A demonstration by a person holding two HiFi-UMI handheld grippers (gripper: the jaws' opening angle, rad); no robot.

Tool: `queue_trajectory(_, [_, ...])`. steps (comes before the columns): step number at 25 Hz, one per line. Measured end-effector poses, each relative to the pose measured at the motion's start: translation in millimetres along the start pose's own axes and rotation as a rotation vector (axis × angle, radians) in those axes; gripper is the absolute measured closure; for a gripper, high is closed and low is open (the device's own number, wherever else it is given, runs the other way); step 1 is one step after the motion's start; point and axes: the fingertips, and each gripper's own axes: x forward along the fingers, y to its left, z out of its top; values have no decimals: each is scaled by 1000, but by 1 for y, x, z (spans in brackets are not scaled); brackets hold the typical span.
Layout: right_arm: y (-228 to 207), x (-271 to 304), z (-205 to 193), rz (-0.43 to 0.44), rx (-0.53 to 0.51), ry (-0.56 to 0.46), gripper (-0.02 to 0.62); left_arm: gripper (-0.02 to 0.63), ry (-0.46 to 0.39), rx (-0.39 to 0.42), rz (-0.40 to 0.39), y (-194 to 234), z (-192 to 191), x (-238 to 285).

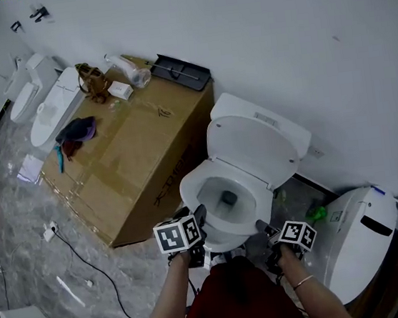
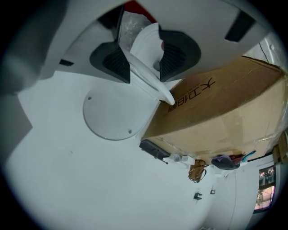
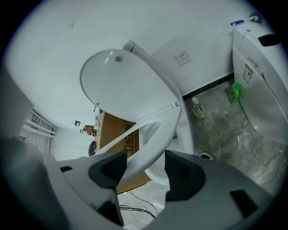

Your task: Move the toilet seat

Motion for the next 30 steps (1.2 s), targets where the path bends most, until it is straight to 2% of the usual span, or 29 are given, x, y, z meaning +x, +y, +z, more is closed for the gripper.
queue_trajectory(6, [16,-31,15,64,-90,-84,325,407,-25,-25,-28,-18,22,2])
queue_trajectory(8, [24,-41,19,92,-131,-109,348,407,-38,-36,-36,-25,31,3])
queue_trajectory(10, [32,-49,19,100,-190,-117,397,407,-50,-49,-40,-31,39,4])
queue_trajectory(13, [40,-54,15,92,-299,-105,458,407,-64,-60,-52,-40,51,8])
queue_trajectory(16, [50,-52,8,86,-392,-86,491,407,-77,-62,-64,-48,61,11])
queue_trajectory(25, [88,-38,23,42,-600,-130,500,403,-101,-82,-89,-64,80,16])
queue_trajectory(30, [92,-38,36,-16,-631,-194,508,399,-125,-112,-119,-73,92,20])
